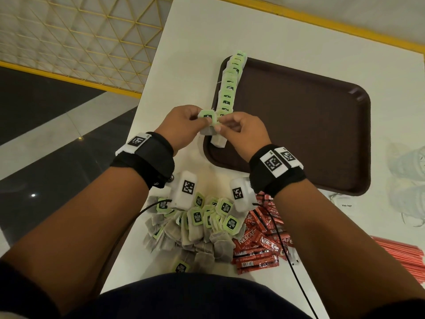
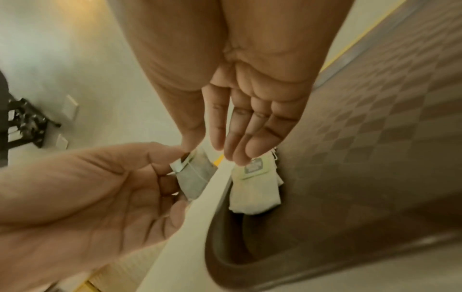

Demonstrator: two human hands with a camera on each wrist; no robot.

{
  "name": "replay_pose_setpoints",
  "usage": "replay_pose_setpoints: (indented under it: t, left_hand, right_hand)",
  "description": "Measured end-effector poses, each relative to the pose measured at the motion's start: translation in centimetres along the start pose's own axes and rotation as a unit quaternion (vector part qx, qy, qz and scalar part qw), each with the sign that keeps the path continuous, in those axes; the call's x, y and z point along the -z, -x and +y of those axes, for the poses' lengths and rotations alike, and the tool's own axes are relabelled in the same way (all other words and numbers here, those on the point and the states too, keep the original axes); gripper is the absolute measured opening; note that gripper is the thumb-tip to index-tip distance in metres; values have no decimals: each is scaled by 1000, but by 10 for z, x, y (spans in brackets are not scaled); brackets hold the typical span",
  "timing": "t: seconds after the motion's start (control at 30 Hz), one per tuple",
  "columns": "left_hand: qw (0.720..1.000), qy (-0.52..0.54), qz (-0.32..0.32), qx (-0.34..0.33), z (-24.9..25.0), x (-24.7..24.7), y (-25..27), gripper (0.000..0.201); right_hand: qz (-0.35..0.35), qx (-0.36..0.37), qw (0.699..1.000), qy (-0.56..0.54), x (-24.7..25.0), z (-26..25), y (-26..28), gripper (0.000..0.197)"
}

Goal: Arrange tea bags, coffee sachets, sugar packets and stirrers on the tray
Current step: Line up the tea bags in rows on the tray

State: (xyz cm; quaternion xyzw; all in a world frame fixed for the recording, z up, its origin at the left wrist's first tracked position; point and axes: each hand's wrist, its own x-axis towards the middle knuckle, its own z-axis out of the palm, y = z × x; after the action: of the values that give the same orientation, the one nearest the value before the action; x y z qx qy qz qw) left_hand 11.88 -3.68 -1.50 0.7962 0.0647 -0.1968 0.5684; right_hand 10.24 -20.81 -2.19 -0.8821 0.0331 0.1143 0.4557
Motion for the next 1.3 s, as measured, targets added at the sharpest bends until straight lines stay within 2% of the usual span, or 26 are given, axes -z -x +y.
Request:
replay_pose_setpoints:
  t: [0.13,0.27,0.43,0.53,0.67,0.8,0.87,1.03,1.17,1.3]
  left_hand:
    - [999,8,-48,-9,0,-4,4,13]
    - [999,-24,-36,-9,-5,-8,7,19]
    - [999,-41,1,0,-12,-3,13,15]
    - [999,-41,7,10,-15,2,18,15]
    - [998,-57,16,7,-17,7,26,16]
    - [996,-89,16,1,-12,8,40,14]
    - [989,-145,-12,-19,-10,5,50,15]
    - [955,-274,-95,-59,-10,-2,87,22]
    - [925,-353,-139,-36,-24,-4,111,31]
    - [895,-420,-150,10,-37,-7,127,45]
  right_hand:
    - [-40,-42,994,-88,2,-3,5,19]
    - [-54,-109,987,-105,5,2,11,19]
    - [-63,-184,977,-91,-1,11,13,18]
    - [-59,-189,978,-58,-8,13,11,10]
    - [-44,-192,980,13,-12,12,6,17]
    - [-38,-151,984,90,0,5,15,21]
    - [-50,-109,982,145,9,1,24,26]
    - [-146,-26,967,208,26,-6,71,23]
    - [-262,4,934,243,25,5,109,25]
    - [-271,29,916,294,12,18,120,36]
